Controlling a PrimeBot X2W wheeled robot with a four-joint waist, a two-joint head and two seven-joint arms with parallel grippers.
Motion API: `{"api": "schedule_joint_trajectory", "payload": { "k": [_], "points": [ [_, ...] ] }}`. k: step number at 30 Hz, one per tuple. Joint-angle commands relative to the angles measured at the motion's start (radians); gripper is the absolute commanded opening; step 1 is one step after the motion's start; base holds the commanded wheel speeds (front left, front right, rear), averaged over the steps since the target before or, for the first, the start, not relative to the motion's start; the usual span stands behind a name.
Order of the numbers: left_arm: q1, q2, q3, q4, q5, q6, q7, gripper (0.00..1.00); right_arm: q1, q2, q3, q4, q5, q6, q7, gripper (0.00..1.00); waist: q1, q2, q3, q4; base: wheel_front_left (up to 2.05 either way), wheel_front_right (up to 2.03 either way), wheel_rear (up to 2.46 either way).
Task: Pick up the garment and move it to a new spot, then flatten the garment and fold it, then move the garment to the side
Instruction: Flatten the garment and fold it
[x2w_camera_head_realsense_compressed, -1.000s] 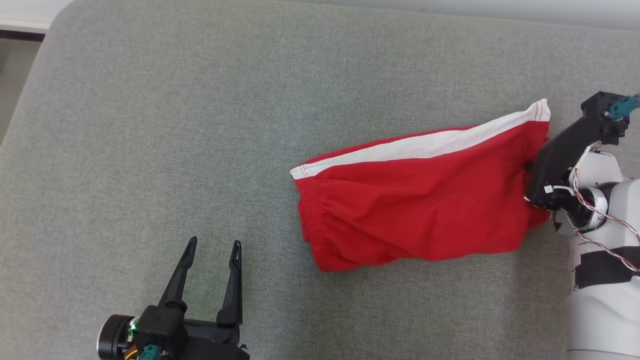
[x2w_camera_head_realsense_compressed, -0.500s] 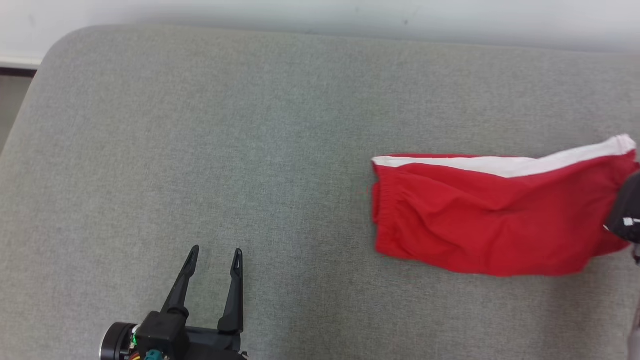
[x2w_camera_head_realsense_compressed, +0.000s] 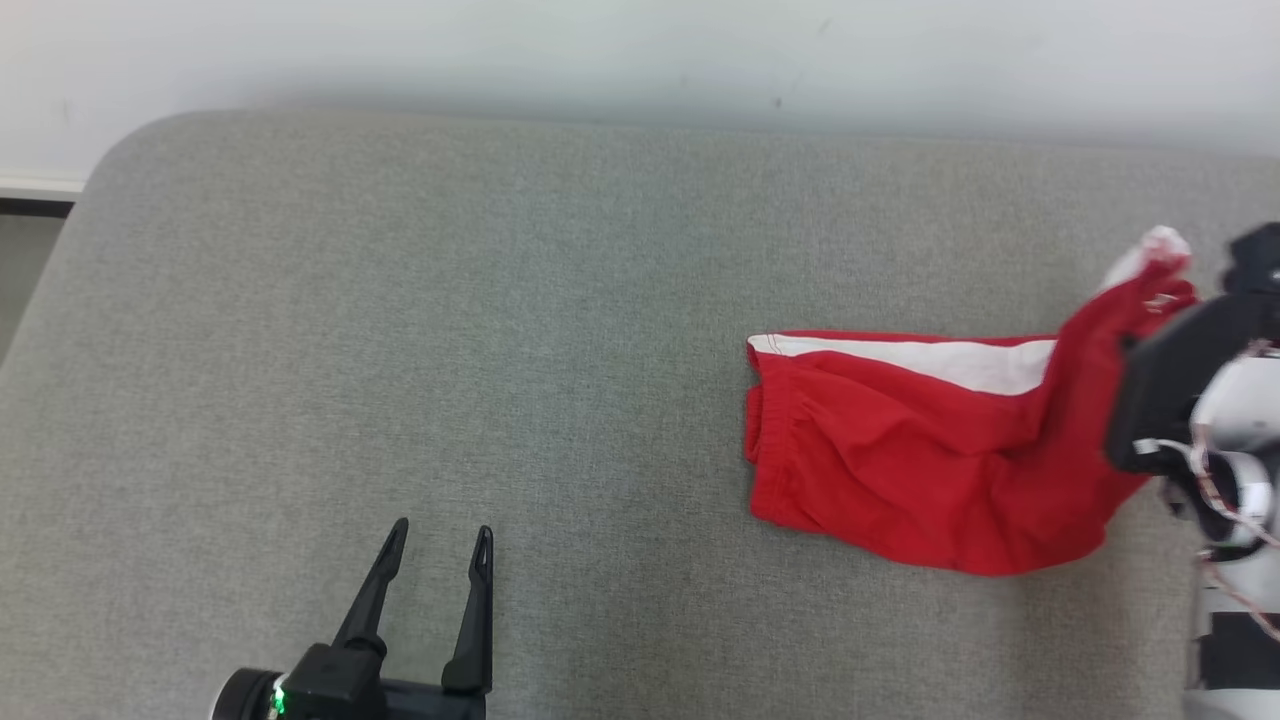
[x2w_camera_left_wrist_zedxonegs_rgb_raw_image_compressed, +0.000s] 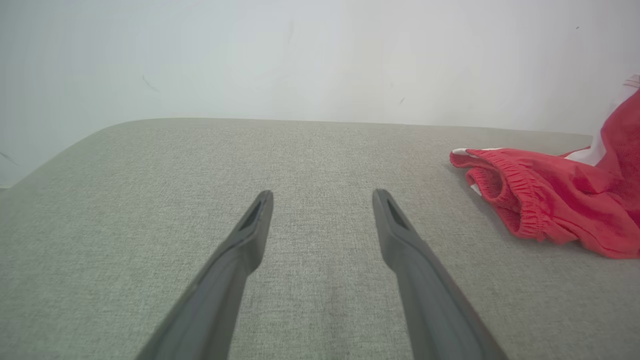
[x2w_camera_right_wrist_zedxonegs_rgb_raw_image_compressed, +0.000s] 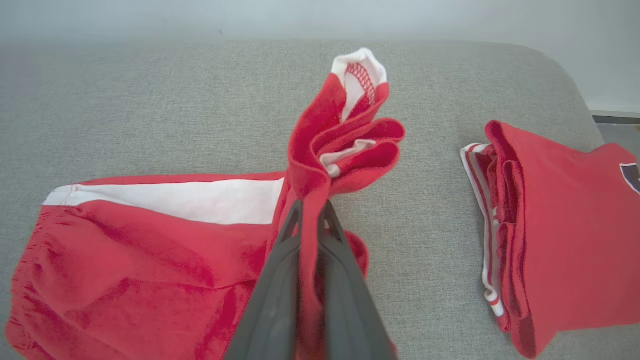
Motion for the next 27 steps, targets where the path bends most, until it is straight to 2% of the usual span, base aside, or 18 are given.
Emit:
{"api": "schedule_joint_trajectory", "payload": {
  "k": [1,5,12,24,25,26,27],
  "points": [
    [0.018,-0.001,0.001,0.002,0.003,0.000,-0.003,1.00,0.005,0.009,0.024,-0.004,0.011,-0.002,0.004,0.00,0.0001,0.0000,-0.015,0.007,0.00,0.00,0.00],
    [0.028,-0.002,-0.002,0.003,0.001,-0.001,-0.003,1.00,-0.014,0.017,0.120,0.014,0.052,-0.002,0.007,0.00,0.0001,0.0000,-0.033,0.021,0.00,0.00,0.00],
    [0.040,-0.003,-0.005,0.003,-0.006,0.004,-0.003,1.00,-0.042,0.081,0.235,0.102,0.084,-0.002,-0.021,0.00,0.0001,0.0000,-0.045,0.045,0.00,0.00,0.00],
    [0.023,-0.003,-0.001,0.003,-0.016,0.004,-0.003,1.00,-0.085,0.130,0.307,0.272,0.087,-0.002,-0.070,0.00,0.0001,0.0000,-0.018,0.067,0.00,0.00,0.00],
    [0.021,-0.003,0.000,0.003,-0.017,0.005,-0.003,1.00,-0.089,0.132,0.308,0.281,0.089,-0.002,-0.074,0.47,0.0001,0.0000,-0.016,0.067,0.00,0.00,0.00],
    [0.019,-0.004,0.000,0.003,-0.019,0.006,-0.003,1.00,-0.092,0.134,0.307,0.286,0.090,-0.002,-0.081,1.00,0.0001,0.0000,-0.015,0.067,0.00,0.00,0.00],
    [0.017,-0.004,0.000,0.003,-0.021,0.007,-0.003,1.00,-0.096,0.135,0.306,0.289,0.099,-0.002,-0.091,1.00,0.0001,0.0000,-0.013,0.067,0.00,0.00,0.00]
  ]
}}
